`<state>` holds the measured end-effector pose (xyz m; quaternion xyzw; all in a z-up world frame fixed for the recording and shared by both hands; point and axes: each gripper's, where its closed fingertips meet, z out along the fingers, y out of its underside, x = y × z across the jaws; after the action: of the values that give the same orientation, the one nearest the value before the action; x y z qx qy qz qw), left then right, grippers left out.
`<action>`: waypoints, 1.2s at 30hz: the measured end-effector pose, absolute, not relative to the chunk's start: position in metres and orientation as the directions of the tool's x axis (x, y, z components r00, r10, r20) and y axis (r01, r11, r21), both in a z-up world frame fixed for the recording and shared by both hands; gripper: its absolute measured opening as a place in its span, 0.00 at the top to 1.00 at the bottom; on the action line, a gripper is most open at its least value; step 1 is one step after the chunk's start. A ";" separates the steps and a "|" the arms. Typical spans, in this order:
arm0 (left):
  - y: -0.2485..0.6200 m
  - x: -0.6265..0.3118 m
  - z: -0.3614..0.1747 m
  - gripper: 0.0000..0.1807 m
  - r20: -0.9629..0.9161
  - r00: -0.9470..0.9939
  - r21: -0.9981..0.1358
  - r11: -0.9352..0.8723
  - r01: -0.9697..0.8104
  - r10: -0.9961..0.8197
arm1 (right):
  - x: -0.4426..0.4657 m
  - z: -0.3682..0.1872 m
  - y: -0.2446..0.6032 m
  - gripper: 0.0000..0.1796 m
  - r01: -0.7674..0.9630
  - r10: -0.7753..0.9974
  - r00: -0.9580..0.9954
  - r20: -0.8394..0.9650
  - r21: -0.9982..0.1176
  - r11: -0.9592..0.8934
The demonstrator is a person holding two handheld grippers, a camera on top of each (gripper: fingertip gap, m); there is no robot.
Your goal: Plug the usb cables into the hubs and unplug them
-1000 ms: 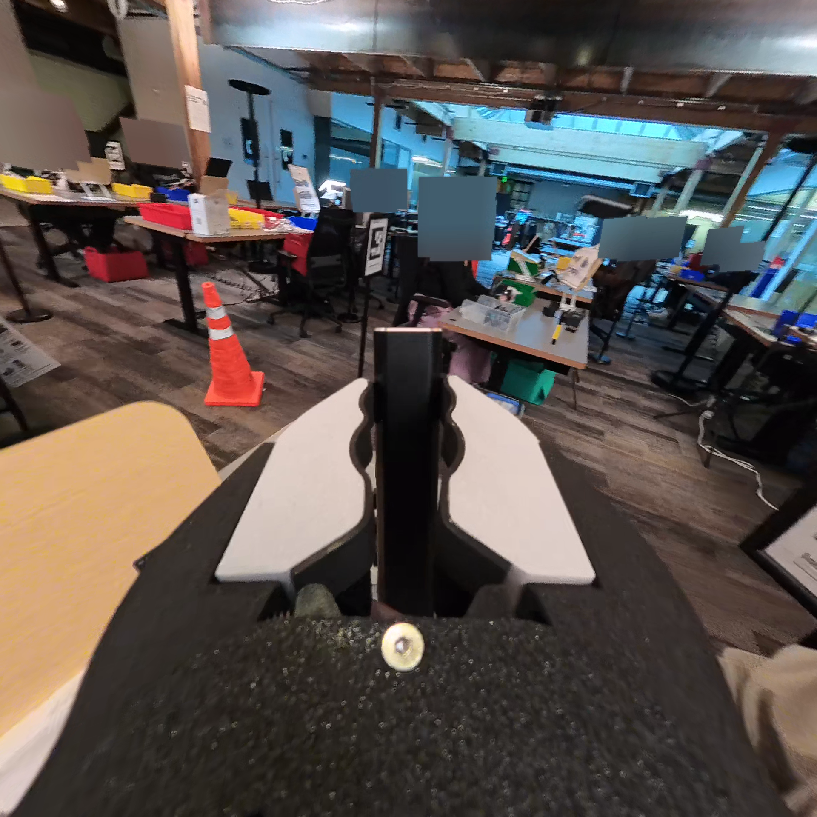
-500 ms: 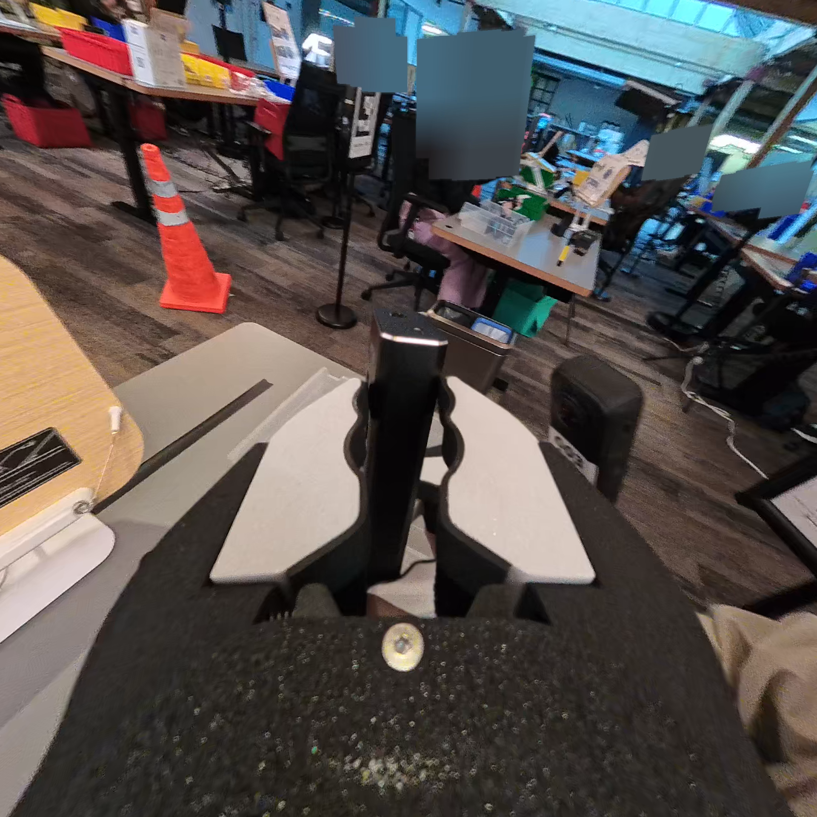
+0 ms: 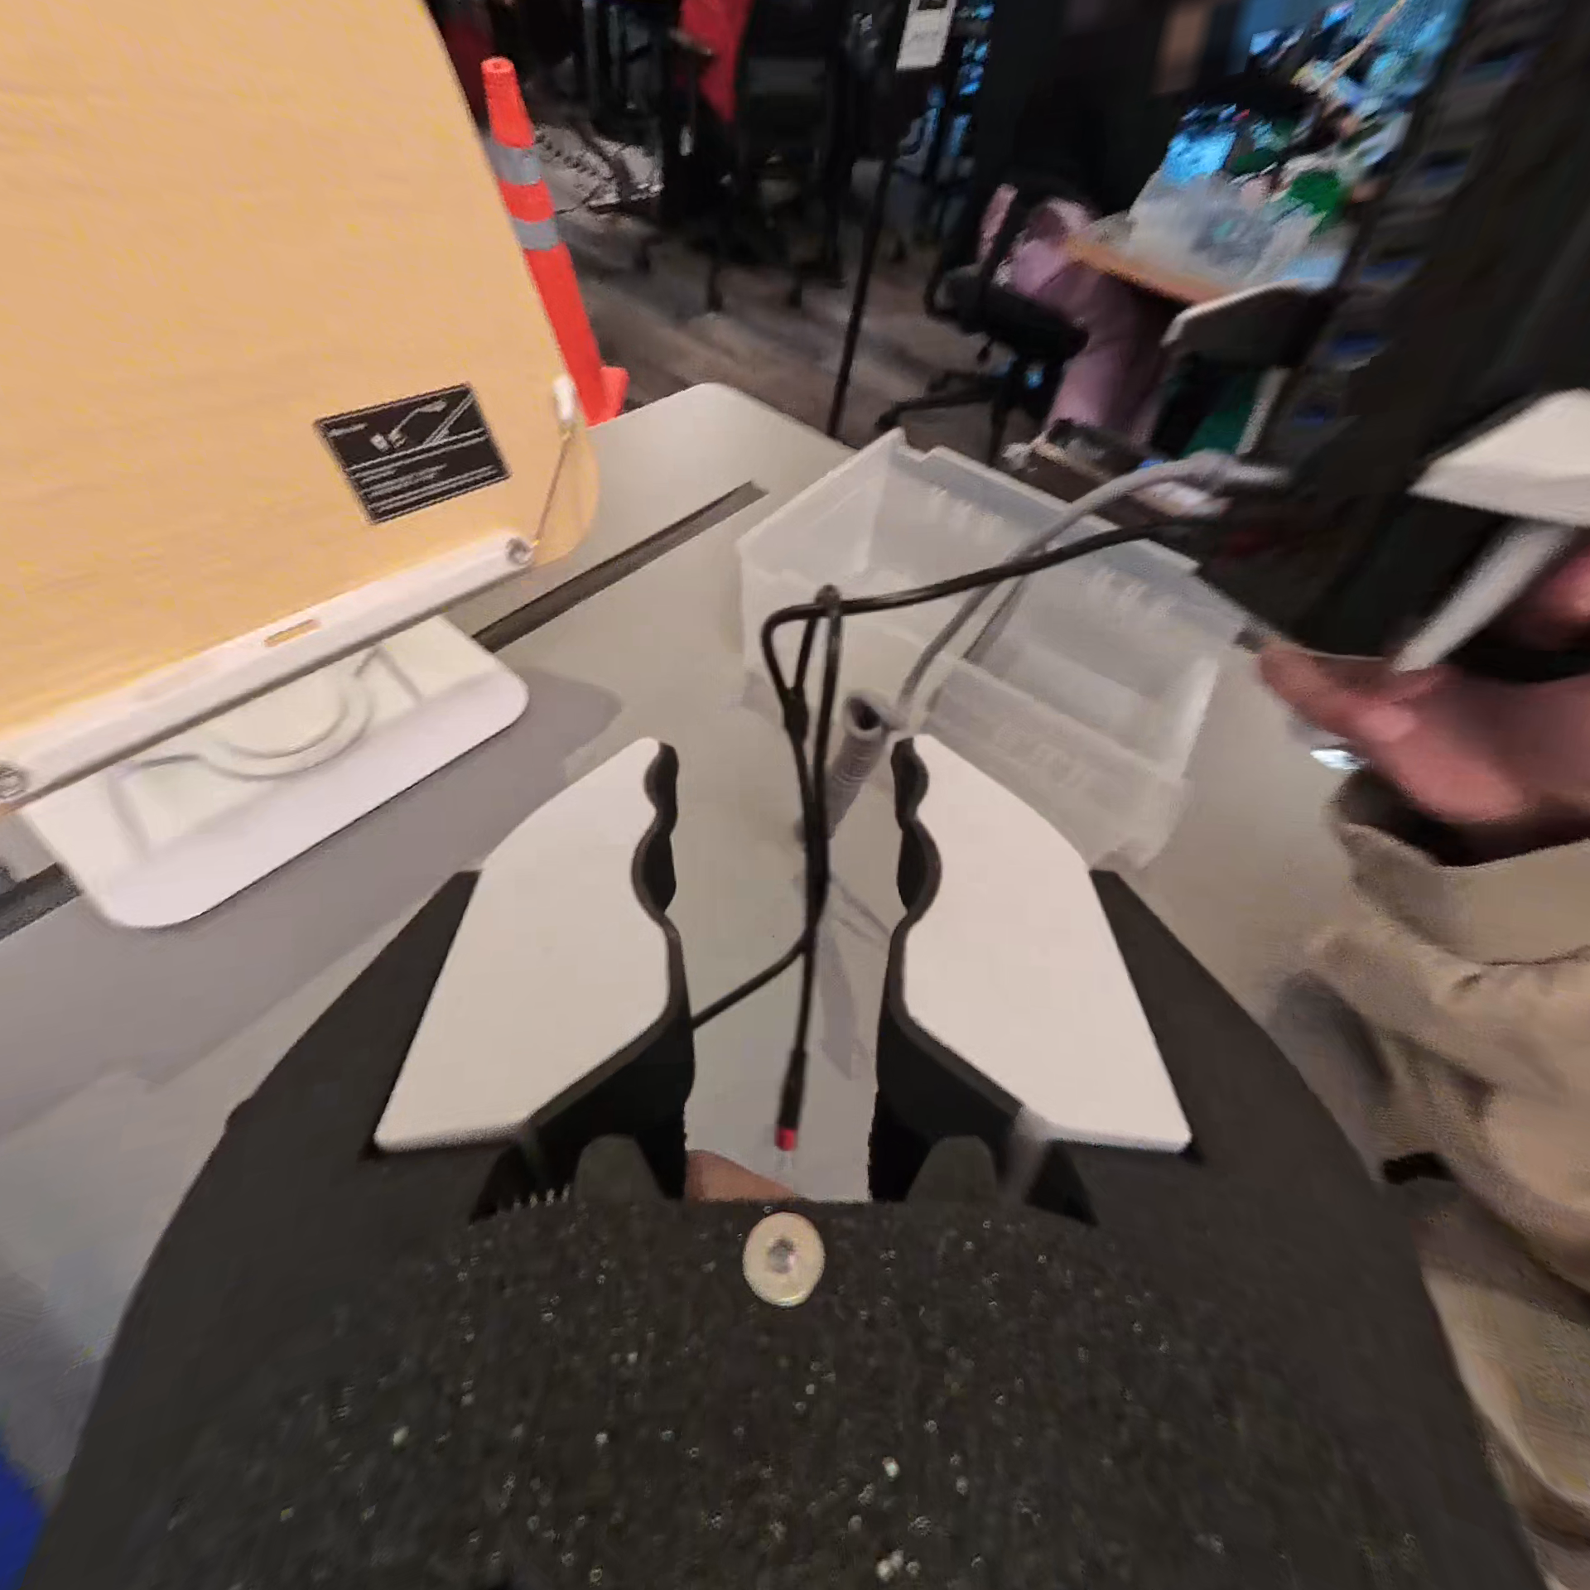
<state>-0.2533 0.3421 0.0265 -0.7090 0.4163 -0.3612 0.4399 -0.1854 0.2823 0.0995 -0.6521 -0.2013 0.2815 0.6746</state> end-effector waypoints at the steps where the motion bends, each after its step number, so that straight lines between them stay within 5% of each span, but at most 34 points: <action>1: 0.346 -0.254 0.020 0.74 0.128 0.417 -0.921 -0.264 -0.287 -0.900 | -0.193 0.099 0.280 0.66 -0.112 0.662 0.744 -0.090 -0.994 -0.009; 3: 0.348 -0.255 0.011 0.83 0.101 0.424 -0.913 -0.253 -0.321 -0.900 | -0.206 0.096 0.278 0.66 -0.091 0.686 0.723 -0.074 -0.996 -0.011; 4: 0.347 -0.256 0.010 0.98 0.097 0.414 -0.917 -0.243 -0.317 -0.905 | -0.209 0.091 0.279 0.66 -0.059 0.684 0.727 -0.054 -0.998 -0.017; 8: 0.337 -0.265 0.025 0.99 0.225 0.349 -0.932 -0.306 -0.196 -0.910 | -0.222 0.065 0.283 0.65 0.076 0.689 0.725 0.014 -0.995 -0.060; 14: 0.309 -0.283 0.071 0.99 0.525 -0.007 -0.848 -0.524 0.082 -0.851 | -0.236 0.020 0.297 0.65 0.180 0.669 0.743 0.029 -0.971 -0.157; 24: 0.307 -0.362 0.141 0.98 0.484 -0.053 -0.828 -0.476 0.297 -0.874 | -0.194 0.016 0.316 0.65 0.179 0.530 0.846 0.062 -0.969 -0.172; 27: 0.312 -0.371 0.135 0.99 0.430 0.081 -0.886 -0.403 0.231 -0.899 | -0.184 0.030 0.312 0.66 0.162 0.532 0.844 0.068 -0.978 -0.133; 30: 0.329 -0.366 0.083 0.99 0.313 0.288 -0.942 -0.334 -0.026 -0.905 | -0.176 0.047 0.306 0.66 0.125 0.536 0.843 0.045 -0.986 -0.114; 36: 0.351 -0.342 -0.053 0.99 0.225 0.481 -0.766 -0.459 -0.450 -0.847 | -0.171 0.080 0.288 0.66 0.068 0.563 0.826 0.029 -0.997 -0.047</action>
<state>-0.3424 0.3513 -0.0533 -0.7973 0.4067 -0.3064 0.3241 -0.1708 0.2881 0.0801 -0.6984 -0.2257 0.1899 0.6522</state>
